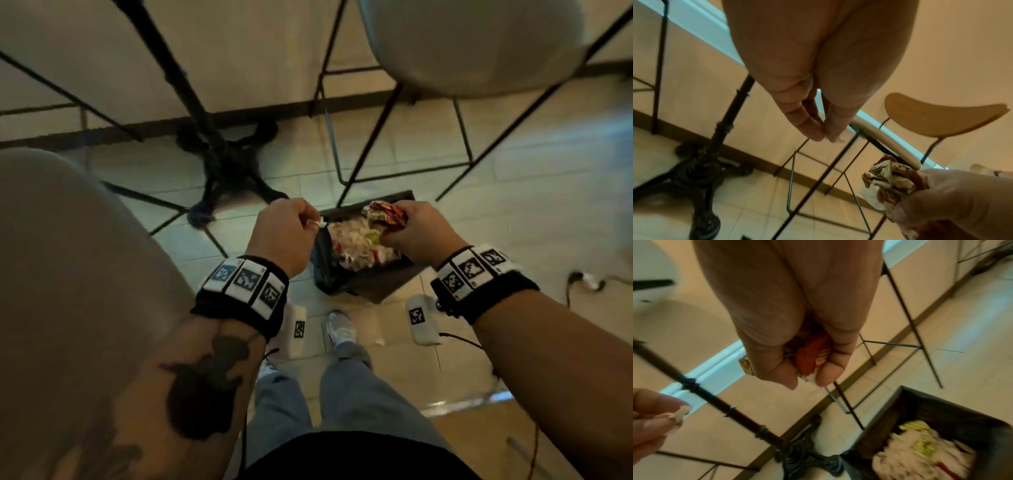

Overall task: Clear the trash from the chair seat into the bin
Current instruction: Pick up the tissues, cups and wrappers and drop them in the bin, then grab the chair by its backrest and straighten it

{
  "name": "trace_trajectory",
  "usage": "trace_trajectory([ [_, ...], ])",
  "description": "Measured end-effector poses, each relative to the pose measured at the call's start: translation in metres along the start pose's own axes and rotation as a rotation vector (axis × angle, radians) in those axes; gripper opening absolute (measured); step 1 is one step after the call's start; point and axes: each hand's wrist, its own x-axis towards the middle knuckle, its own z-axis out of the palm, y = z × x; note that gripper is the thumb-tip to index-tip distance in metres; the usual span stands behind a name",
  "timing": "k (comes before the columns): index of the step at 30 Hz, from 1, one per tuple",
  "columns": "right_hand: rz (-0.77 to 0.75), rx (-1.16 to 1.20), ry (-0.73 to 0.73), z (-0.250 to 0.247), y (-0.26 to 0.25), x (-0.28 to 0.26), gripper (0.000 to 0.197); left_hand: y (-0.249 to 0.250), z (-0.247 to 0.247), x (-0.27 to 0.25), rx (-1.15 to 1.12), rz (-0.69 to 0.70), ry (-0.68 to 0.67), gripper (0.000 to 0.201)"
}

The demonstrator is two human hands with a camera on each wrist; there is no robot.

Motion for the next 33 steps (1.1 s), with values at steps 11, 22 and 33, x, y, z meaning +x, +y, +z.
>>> trace_trajectory([
  [11, 0.544, 0.356, -0.044, 0.056, 0.186, 0.094, 0.037, -0.004, 0.201, 0.098, 0.135, -0.137, -0.340, 0.013],
  [22, 0.836, 0.771, -0.095, 0.086, 0.240, 0.116, 0.101, -0.037, 0.245, 0.082, 0.242, -0.300, -0.639, 0.112],
  [33, 0.599, 0.007, -0.372, 0.072, 0.284, -0.018, 0.026, -0.054, 0.125, -0.036, 0.086, -0.283, -0.573, 0.050],
])
